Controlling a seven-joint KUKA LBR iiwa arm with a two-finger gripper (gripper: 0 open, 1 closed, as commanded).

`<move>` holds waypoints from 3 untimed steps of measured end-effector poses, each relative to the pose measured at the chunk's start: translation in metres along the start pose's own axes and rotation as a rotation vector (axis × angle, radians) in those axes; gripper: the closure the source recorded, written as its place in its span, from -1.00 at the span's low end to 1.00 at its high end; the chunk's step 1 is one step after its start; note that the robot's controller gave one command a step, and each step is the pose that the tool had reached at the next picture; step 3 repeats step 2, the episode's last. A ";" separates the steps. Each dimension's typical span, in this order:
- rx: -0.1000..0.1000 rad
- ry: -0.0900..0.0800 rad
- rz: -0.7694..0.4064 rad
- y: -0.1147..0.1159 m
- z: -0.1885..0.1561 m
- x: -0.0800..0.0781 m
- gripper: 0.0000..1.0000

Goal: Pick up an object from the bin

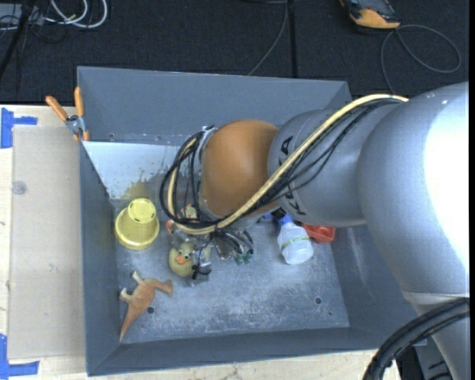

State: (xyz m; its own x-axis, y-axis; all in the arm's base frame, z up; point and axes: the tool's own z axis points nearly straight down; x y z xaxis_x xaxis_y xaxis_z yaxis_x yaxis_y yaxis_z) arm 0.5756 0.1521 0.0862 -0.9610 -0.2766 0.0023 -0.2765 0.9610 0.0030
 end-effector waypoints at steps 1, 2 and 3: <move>0.000 -0.003 0.001 0.000 -0.012 -0.001 1.00; 0.000 -0.004 0.001 0.000 -0.020 -0.001 1.00; 0.000 -0.004 0.001 0.000 -0.020 -0.001 1.00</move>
Offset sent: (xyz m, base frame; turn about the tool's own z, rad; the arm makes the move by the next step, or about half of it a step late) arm -0.0001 0.0000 0.0042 0.0000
